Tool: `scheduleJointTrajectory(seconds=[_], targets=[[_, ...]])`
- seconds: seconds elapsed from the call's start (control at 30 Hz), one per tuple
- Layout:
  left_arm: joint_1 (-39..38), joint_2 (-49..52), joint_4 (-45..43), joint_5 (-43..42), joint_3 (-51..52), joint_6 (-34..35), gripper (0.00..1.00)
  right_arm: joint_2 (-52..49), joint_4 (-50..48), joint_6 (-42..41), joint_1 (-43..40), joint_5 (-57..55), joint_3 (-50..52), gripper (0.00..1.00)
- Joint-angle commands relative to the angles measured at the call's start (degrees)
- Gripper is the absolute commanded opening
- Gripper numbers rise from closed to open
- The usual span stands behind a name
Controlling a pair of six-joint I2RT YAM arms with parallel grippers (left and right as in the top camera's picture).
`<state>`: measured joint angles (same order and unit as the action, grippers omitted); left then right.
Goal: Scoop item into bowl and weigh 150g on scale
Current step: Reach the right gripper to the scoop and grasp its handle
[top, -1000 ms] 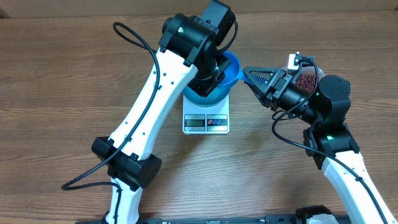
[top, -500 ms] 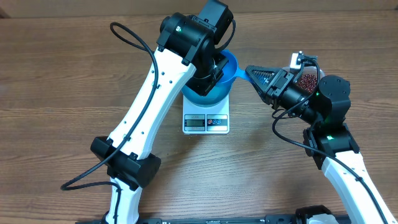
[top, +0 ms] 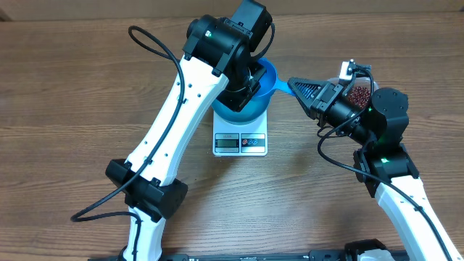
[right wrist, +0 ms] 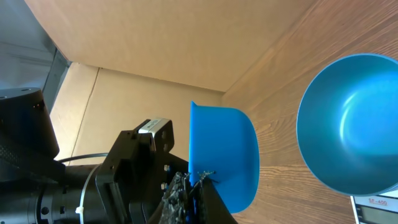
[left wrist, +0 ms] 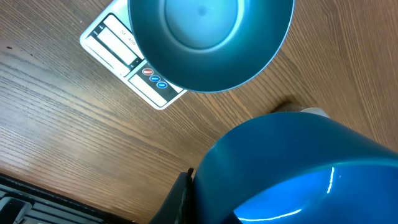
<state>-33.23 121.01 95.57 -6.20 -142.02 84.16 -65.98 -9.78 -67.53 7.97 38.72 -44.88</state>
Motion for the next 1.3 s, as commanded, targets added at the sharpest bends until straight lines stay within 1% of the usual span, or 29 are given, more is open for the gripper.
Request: scheduleJointTrajectory(seconds=[0.0,1.03,1.07,1.1,1.13,1.27], targets=[[0.4,-0.3,0.0,1.1,-0.9,1.6,0.04,-0.1,-0.4,0.0,0.2,-0.3,-1.1,0.04],[0.2,-0.3,-0.5,0.6,-0.9,1.6,0.04,-0.1,-0.4,0.0,0.2,-0.7,-1.1,0.04],[0.2,-0.3,-0.4,0.6,-0.9,1.6,0.04,-0.1,-0.4,0.0,0.2,-0.8,-1.1,0.05],[0.2,-0.3,-0.4,0.6,-0.9,1.6,0.04,-0.1,-0.4,0.0,0.2,-0.8,-1.1,0.12],[0.2,-0.3,-0.4,0.6,-0.9,1.6,0.04,-0.1,-0.4,0.0,0.2,-0.8,-1.1,0.13],[0.2,-0.3,-0.5,0.6,-0.9,1.6,0.04,-0.1,-0.4,0.0,0.2,-0.8,-1.1,0.14]])
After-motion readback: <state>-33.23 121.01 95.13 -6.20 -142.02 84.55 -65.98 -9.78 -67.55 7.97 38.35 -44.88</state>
